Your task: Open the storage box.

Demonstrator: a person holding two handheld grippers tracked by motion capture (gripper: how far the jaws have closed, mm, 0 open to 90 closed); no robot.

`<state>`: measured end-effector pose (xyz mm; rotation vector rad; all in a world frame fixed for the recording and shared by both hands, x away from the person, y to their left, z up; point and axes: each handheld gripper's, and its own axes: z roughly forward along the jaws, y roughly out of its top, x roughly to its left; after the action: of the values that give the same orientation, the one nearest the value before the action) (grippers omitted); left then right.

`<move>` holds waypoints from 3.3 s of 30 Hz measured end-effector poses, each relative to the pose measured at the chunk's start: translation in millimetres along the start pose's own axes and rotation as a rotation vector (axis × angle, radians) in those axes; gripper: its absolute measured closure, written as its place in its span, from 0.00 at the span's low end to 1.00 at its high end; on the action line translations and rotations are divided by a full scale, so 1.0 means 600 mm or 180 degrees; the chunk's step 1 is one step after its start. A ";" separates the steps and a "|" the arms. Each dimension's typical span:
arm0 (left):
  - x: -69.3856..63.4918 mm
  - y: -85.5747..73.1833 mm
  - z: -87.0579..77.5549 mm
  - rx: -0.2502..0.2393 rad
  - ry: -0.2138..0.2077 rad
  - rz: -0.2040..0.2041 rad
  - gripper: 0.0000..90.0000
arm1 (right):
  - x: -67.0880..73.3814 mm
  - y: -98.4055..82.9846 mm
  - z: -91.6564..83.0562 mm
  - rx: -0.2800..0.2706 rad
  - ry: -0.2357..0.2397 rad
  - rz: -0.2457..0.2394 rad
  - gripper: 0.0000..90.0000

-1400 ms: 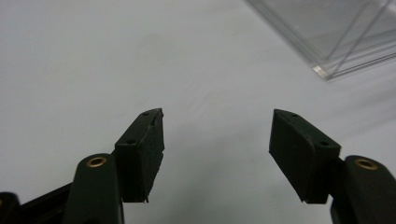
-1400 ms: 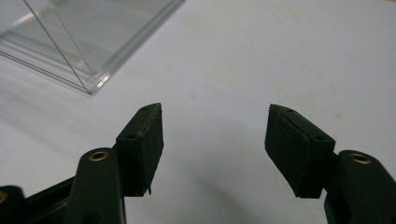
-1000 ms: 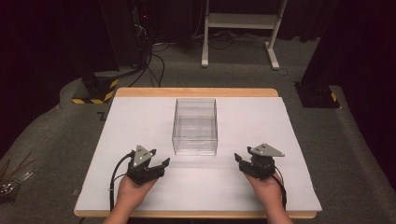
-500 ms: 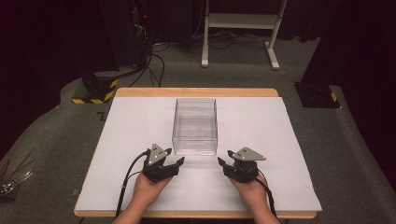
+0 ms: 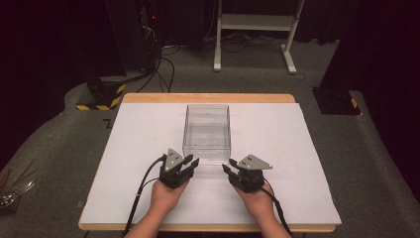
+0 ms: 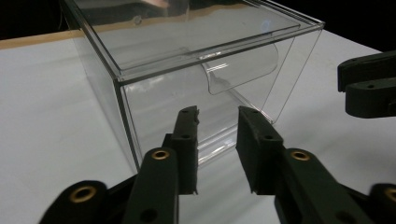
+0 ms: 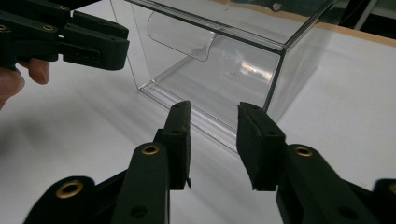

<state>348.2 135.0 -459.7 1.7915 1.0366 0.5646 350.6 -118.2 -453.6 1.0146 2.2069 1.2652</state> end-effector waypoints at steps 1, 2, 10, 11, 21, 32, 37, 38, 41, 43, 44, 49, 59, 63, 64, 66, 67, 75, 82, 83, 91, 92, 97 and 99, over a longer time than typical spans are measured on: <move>-0.001 0.001 0.000 -0.0034 0.0029 -0.0002 0.86 | -0.001 0.003 0.006 0.0027 0.0005 0.0035 0.73; 0.000 0.002 0.001 -0.0043 0.0046 -0.0011 0.88 | -0.001 0.004 0.008 0.0026 0.0006 0.0047 0.73; 0.002 0.005 0.014 -0.0059 0.0126 -0.0048 0.93 | -0.004 0.012 0.024 0.0006 -0.0031 0.0052 0.78; 0.000 0.005 0.015 -0.0059 0.0132 -0.0038 0.93 | -0.003 0.012 0.025 -0.0002 -0.0033 0.0040 0.80; -0.010 0.014 0.018 -0.0097 0.0165 -0.0032 0.91 | 0.005 0.020 0.031 -0.0054 -0.0038 0.0042 0.84; -0.009 0.014 0.028 -0.0095 0.0157 0.0000 0.86 | 0.008 0.031 0.048 -0.0067 -0.0044 0.0045 0.87; -0.008 0.013 0.030 -0.0081 0.0100 -0.0019 0.87 | 0.012 0.034 0.056 -0.0062 -0.0017 0.0040 0.87; -0.009 0.013 0.030 -0.0082 0.0099 -0.0020 0.87 | 0.011 0.035 0.058 -0.0063 -0.0013 0.0042 0.87; -0.008 0.011 0.030 -0.0095 0.0082 0.0012 0.88 | 0.009 0.034 0.062 -0.0059 -0.0027 0.0043 0.88; -0.007 0.011 0.030 -0.0096 0.0077 0.0029 0.88 | 0.009 0.034 0.063 -0.0062 -0.0024 0.0056 0.88; -0.007 0.011 0.029 -0.0096 0.0077 0.0024 0.89 | 0.009 0.035 0.064 -0.0068 -0.0022 0.0060 0.88; -0.007 0.011 0.029 -0.0104 0.0084 0.0014 0.89 | 0.010 0.037 0.067 -0.0072 0.0011 0.0049 0.89; -0.009 0.010 0.025 -0.0078 0.0071 0.0005 0.90 | 0.015 0.037 0.065 -0.0052 0.0002 0.0003 0.90; -0.011 0.008 0.022 -0.0090 0.0058 -0.0019 0.90 | 0.017 0.036 0.062 -0.0039 0.0002 -0.0014 0.90; -0.012 0.007 0.020 -0.0087 0.0059 -0.0011 0.90 | 0.018 0.036 0.061 -0.0041 0.0007 -0.0011 0.90; -0.013 0.005 0.018 -0.0093 0.0052 -0.0002 0.90 | 0.019 0.034 0.059 -0.0046 0.0018 -0.0027 0.90; -0.014 0.004 0.016 -0.0099 0.0050 0.0002 0.91 | 0.019 0.033 0.058 -0.0049 0.0034 -0.0022 0.90; -0.018 -0.002 0.008 -0.0122 0.0012 -0.0029 0.91 | 0.025 0.027 0.051 -0.0072 0.0059 -0.0025 0.90; -0.024 -0.011 -0.002 -0.0153 -0.0016 -0.0029 0.91 | 0.031 0.019 0.042 -0.0105 0.0083 -0.0047 0.90; -0.025 -0.012 -0.003 -0.0156 -0.0015 -0.0028 0.91 | 0.033 0.017 0.041 -0.0111 0.0087 -0.0046 0.90; -0.036 -0.018 -0.020 -0.0117 -0.0030 -0.0003 0.91 | 0.043 0.008 0.029 -0.0134 0.0134 -0.0040 0.90; -0.038 -0.019 -0.024 -0.0115 -0.0034 0.0005 0.91 | 0.045 0.007 0.026 -0.0130 0.0141 -0.0043 0.90; -0.047 -0.026 -0.036 -0.0106 -0.0032 0.0037 0.91 | 0.054 -0.001 0.015 -0.0137 0.0173 -0.0085 0.89; -0.052 -0.030 -0.042 -0.0117 -0.0023 0.0020 0.91 | 0.058 -0.004 0.010 -0.0144 0.0201 -0.0086 0.89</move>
<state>305.5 124.8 -463.0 1.7638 1.0097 0.5770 330.8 -89.5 -458.6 0.9368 2.2206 1.3466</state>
